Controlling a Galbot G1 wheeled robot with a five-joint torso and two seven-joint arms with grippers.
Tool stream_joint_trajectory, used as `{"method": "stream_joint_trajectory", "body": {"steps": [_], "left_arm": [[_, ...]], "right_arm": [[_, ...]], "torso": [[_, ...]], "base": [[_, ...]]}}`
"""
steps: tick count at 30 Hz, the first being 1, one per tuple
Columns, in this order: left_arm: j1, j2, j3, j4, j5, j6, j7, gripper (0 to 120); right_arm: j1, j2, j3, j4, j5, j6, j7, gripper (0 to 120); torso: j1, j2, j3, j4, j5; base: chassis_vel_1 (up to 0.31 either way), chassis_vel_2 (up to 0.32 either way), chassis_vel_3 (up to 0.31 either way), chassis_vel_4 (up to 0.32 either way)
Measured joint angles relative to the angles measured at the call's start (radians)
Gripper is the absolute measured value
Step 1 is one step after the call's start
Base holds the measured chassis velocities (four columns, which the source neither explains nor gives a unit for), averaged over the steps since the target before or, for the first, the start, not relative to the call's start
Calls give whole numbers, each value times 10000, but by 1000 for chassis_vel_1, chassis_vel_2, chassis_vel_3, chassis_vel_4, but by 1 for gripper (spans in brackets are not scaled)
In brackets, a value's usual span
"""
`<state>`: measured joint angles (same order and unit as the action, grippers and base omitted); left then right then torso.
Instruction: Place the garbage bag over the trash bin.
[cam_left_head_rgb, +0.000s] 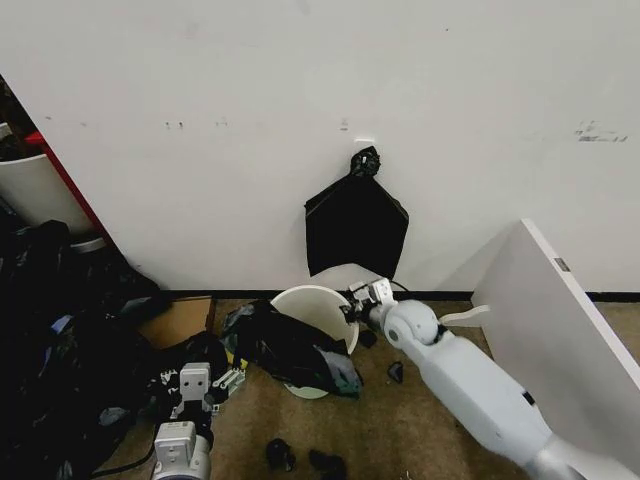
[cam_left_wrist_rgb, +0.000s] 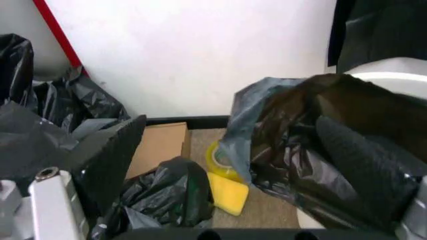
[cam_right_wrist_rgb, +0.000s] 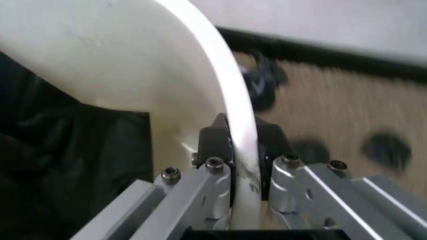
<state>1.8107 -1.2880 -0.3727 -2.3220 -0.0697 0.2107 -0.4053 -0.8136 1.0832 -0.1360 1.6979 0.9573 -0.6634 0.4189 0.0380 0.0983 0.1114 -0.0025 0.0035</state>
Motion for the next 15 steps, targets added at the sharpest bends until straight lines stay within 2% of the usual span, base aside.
{"method": "stream_joint_trajectory", "body": {"steps": [1,2,5,7,11,15], "left_arm": [[-6,2,5,4,0,-8,-4,100],[-28,5,38,29,-3,-45,-26,100],[-97,-10,102,79,2,-101,-55,100],[-111,-13,116,87,9,-112,-57,100],[-194,-38,198,117,81,-136,-61,100],[-234,-32,205,142,106,-136,-58,100]], "right_arm": [[-162,-60,29,191,242,113,297,3],[-865,-293,167,1009,1144,697,1470,3],[-1963,-408,561,2198,2493,2200,3660,3],[-2124,-376,658,2304,2603,2446,3912,3],[-3237,108,1338,2516,2562,4327,4591,3],[-3687,337,1487,2430,2232,4687,4560,3]], "torso": [[0,0,0,0,1],[0,0,1,0,0],[-1,0,-1,-1,-1],[-1,0,-1,0,-2],[-1,0,-1,0,0],[0,0,0,2,0]], "base": [[0,0,0,0],[0,0,0,0],[0,0,0,0],[0,0,0,0],[0,0,0,0],[0,0,0,0]]}}
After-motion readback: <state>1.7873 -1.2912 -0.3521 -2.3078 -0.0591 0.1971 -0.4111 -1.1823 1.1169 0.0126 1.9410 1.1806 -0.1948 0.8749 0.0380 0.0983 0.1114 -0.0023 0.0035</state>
